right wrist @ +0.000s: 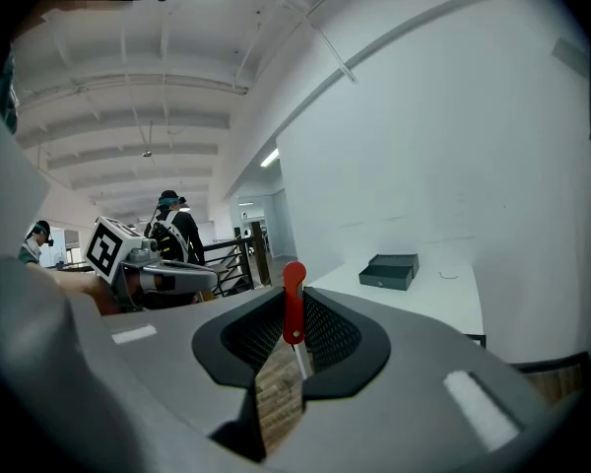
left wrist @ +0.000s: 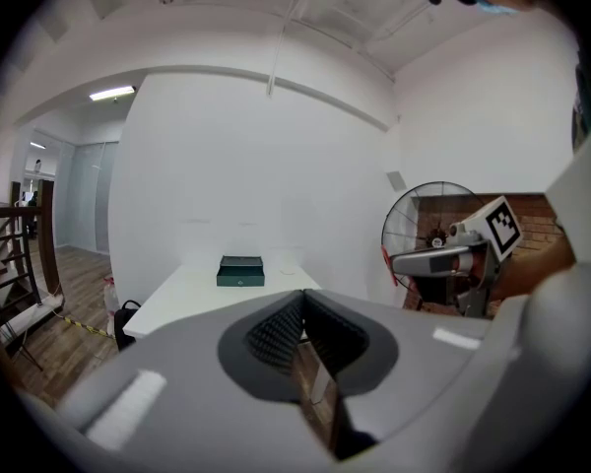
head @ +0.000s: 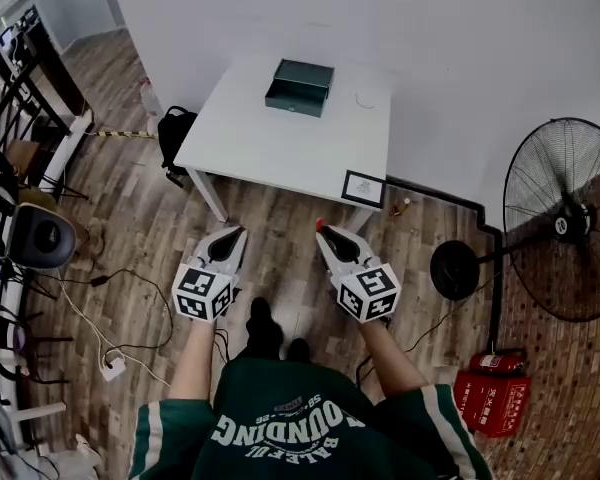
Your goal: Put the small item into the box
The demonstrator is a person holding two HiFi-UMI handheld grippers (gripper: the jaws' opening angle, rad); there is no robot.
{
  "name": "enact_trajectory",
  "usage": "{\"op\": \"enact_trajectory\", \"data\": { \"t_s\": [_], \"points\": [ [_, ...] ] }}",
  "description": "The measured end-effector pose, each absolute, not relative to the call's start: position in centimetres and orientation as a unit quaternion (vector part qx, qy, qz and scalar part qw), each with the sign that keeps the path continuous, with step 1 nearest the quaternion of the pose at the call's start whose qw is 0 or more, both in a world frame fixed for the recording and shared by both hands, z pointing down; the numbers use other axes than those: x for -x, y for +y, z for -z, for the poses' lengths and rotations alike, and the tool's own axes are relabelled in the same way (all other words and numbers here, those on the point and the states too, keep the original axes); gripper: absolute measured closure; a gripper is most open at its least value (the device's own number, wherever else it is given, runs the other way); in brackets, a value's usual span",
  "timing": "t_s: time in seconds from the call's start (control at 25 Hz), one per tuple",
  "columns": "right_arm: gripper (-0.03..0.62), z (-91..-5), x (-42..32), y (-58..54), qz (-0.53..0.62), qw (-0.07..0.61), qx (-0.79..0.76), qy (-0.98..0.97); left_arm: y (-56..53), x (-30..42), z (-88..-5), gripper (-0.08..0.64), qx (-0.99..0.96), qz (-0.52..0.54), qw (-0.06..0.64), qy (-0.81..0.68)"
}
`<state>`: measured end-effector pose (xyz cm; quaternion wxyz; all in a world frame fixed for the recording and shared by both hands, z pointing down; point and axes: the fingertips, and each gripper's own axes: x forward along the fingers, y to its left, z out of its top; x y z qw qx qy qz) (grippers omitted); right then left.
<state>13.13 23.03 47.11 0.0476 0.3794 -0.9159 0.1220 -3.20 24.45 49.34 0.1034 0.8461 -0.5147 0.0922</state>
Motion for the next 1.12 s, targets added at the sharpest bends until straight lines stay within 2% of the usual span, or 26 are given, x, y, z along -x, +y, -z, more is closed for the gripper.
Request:
{"op": "enact_trajectory", "data": {
  "t_s": [0.76, 1.12],
  "points": [
    [0.537, -47.9, -5.3, 8.2, -0.112, 0.072, -0.425, -0.895, 6.6, 10.2, -50.0, 0.508, -0.877, -0.102, 0.093, -0.460],
    [0.536, -49.3, -5.2, 2.8, -0.118, 0.084, -0.444, -0.884, 0.6, 10.3, -50.7, 0.508, -0.887, -0.108, 0.097, -0.439]
  ]
}}
